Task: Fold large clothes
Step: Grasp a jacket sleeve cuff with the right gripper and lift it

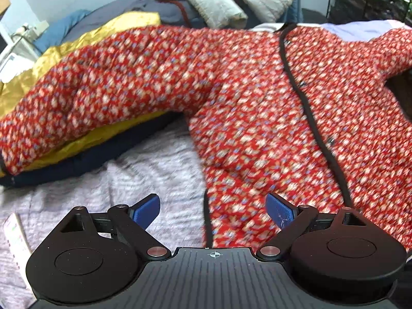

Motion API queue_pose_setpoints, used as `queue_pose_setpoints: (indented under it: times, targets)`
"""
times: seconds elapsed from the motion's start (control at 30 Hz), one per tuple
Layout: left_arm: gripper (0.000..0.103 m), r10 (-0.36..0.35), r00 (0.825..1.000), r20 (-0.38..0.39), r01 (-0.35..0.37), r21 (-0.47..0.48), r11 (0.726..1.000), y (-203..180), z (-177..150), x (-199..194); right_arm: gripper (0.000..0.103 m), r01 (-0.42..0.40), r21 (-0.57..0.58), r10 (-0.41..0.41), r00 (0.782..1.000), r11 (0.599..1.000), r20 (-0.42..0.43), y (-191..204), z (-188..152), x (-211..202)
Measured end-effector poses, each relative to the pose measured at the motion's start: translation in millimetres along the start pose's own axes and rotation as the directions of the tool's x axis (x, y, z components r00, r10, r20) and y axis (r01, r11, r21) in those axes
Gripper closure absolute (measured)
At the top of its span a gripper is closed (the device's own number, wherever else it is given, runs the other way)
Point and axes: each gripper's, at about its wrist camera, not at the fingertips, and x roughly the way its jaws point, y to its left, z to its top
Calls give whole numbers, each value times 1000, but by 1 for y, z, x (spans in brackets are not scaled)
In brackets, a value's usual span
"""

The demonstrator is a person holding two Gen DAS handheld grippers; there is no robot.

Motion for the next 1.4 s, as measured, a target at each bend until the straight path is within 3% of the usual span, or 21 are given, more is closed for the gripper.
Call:
queue_pose_setpoints:
  times: [0.13,0.27,0.33,0.4,0.5,0.63,0.83,0.9,0.97,1.1,1.2,1.33,1.4]
  targets:
    - [0,-14,999,-29,12,-63,998,10,-6,4,10,-4,27,1,992,1000,126,-13,46,0]
    - [0,-53,998,-33,48,-139,989,14,-2,5,13,39,30,-43,989,999,143,-17,67,21]
    - [0,-67,997,-23,63,-157,986,11,2,3,22,53,30,-56,988,998,144,-20,69,33]
    - [0,-69,997,-16,66,-158,985,7,5,1,48,43,50,-50,987,998,150,-24,66,39]
    - [0,-61,998,-11,59,-141,988,0,6,-2,71,4,78,-15,988,997,152,-30,63,42]
    - [0,-42,999,-30,38,-134,990,-2,0,1,80,-8,-32,14,983,999,183,-15,67,38]
    - [0,-59,997,-52,47,-194,980,10,-16,8,81,-85,-279,151,963,956,224,59,64,17]
    - [0,-64,996,-59,50,-212,976,14,-19,10,81,-141,-387,229,954,911,193,97,49,15]
    - [0,-59,997,-57,45,-227,973,18,-21,10,81,-205,-500,313,940,841,140,136,24,14]
    - [0,-52,998,-36,42,-250,967,27,-24,5,81,-335,-669,430,902,664,-25,209,-48,25]
    - [0,-40,999,-23,32,-264,964,35,-28,1,81,-409,-747,432,883,524,-181,250,-116,42]
    - [0,-10,1000,-27,2,-298,955,46,-37,-2,81,-465,-824,354,867,324,-350,280,-207,66]
    - [0,-8,999,-36,-4,-318,948,51,-44,-2,81,-496,-825,305,857,271,-416,285,-243,74]
